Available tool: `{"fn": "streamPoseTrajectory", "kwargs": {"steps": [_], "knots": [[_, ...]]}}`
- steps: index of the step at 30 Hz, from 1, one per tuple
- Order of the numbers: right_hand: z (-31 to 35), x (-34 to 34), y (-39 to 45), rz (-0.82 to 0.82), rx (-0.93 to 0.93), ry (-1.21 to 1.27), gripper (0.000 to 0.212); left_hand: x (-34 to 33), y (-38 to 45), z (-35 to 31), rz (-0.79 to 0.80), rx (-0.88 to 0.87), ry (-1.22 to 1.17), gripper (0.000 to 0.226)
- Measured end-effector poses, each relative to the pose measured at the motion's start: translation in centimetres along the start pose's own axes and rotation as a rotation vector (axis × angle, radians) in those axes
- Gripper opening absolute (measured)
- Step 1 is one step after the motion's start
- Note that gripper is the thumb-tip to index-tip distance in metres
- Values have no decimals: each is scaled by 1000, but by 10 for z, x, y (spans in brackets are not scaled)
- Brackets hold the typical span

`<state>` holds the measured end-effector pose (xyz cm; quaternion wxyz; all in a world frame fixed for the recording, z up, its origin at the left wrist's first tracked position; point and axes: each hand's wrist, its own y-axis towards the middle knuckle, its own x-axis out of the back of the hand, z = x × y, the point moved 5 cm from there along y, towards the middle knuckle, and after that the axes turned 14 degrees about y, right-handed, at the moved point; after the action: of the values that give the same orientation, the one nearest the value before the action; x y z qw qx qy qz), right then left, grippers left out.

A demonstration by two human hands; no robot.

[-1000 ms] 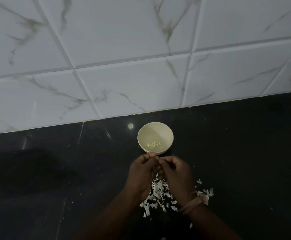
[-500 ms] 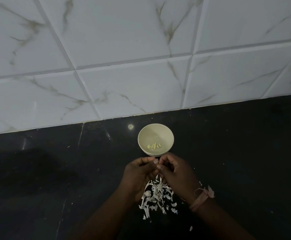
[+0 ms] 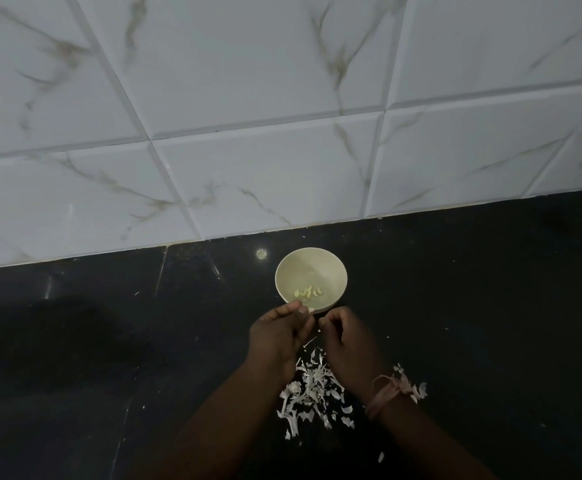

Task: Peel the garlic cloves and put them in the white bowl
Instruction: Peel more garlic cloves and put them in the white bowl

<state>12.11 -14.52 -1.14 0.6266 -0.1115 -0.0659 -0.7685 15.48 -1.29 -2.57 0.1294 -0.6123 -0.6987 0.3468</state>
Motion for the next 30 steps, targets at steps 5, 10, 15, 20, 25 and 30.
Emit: {"fn": "streamPoseTrajectory", "kwargs": {"steps": [5, 10, 15, 20, 25, 30], "knots": [[-2, 2, 1, -20, -57, 62, 9, -9, 14, -18, -88, -102, 104, 15], [-7, -1, -4, -16, -70, 78, 8, -9, 25, -19, -199, -146, 228, 15], [-21, -1, -11, -17, -144, 79, 7, -2, 25, -10, -198, -127, 226, 12], [-36, 2, -25, -37, -171, 37, 7, -6, 16, -7, -86, -120, 120, 15], [-54, 4, -47, -24, -93, -130, 11, -13, -3, 34, 22, -29, 234, 16], [-67, 60, -66, -236, -164, -193, 9, -19, -22, 82, 125, 121, 501, 22]]}}
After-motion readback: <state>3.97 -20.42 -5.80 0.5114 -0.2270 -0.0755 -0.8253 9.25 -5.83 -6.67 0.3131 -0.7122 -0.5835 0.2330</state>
